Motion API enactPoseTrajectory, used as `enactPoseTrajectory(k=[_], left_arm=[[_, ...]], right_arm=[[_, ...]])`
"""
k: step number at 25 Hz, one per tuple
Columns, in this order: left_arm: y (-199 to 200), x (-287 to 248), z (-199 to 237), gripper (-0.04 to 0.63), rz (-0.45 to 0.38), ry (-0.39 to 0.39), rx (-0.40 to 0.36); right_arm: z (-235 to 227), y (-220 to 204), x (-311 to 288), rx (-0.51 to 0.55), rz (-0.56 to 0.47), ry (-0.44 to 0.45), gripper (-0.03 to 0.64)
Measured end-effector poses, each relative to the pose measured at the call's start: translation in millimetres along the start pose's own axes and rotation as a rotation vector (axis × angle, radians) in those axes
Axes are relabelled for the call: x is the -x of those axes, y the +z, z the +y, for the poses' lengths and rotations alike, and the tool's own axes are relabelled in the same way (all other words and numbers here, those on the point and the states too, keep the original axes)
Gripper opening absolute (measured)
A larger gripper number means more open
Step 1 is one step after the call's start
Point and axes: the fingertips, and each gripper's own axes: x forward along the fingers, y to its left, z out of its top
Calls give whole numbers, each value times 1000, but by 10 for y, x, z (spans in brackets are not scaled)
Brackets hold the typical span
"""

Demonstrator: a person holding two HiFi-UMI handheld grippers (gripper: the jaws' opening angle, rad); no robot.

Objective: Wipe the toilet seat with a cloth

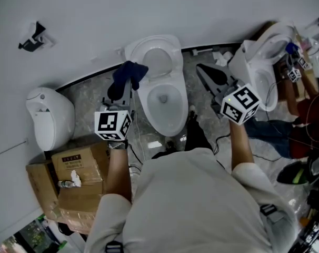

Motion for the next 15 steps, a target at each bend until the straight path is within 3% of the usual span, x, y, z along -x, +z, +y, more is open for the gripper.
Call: enactPoseTrajectory(k=[6,15], left_arm=[[-292,-411,90,43,17,37,17],[-943,-1188,294,43,117,102,62]], right_arm=[[-395,-89,-212,-21,-10,-2,28],[-946,-405,-550,-16,32,14,29]])
